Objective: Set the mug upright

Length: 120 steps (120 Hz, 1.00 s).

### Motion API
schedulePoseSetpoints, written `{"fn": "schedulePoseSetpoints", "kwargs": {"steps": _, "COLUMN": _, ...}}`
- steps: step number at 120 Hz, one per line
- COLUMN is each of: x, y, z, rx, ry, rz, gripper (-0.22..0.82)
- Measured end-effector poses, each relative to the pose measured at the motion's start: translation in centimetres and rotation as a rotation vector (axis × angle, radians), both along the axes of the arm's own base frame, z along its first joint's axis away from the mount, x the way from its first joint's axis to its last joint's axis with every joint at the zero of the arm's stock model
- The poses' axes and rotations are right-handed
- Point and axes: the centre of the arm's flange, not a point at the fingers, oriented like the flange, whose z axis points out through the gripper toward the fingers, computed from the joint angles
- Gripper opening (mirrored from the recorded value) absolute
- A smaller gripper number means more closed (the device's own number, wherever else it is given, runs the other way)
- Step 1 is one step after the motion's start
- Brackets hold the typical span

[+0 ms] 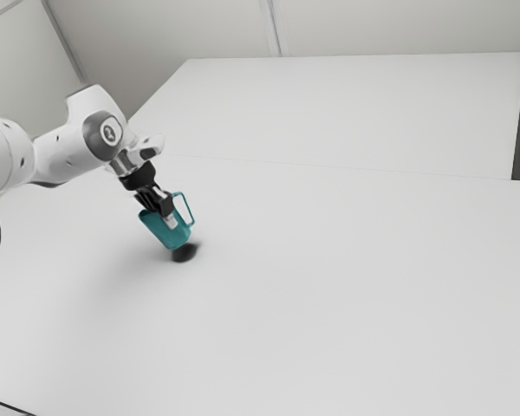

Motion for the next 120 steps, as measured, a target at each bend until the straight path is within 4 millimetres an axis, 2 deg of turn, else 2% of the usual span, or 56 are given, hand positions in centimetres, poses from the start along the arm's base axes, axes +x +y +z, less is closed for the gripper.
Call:
{"fn": "schedulePoseSetpoints", "kwargs": {"steps": 16, "x": 0.7, "y": -1.9, "z": 0.0, "rx": 0.116, "ry": -0.006, "rz": -0.032, "gripper": -0.18}}
{"fn": "schedulePoseSetpoints", "kwargs": {"steps": 55, "x": 1.9, "y": -3.5, "z": -1.9, "rx": 0.279, "ry": -0.012, "rz": 0.011, "gripper": -0.18}}
{"fn": "schedulePoseSetpoints", "kwargs": {"steps": 120, "x": 2.1, "y": -3.6, "z": -4.2, "rx": 0.311, "ry": 0.019, "rz": 0.174, "gripper": -0.18}}
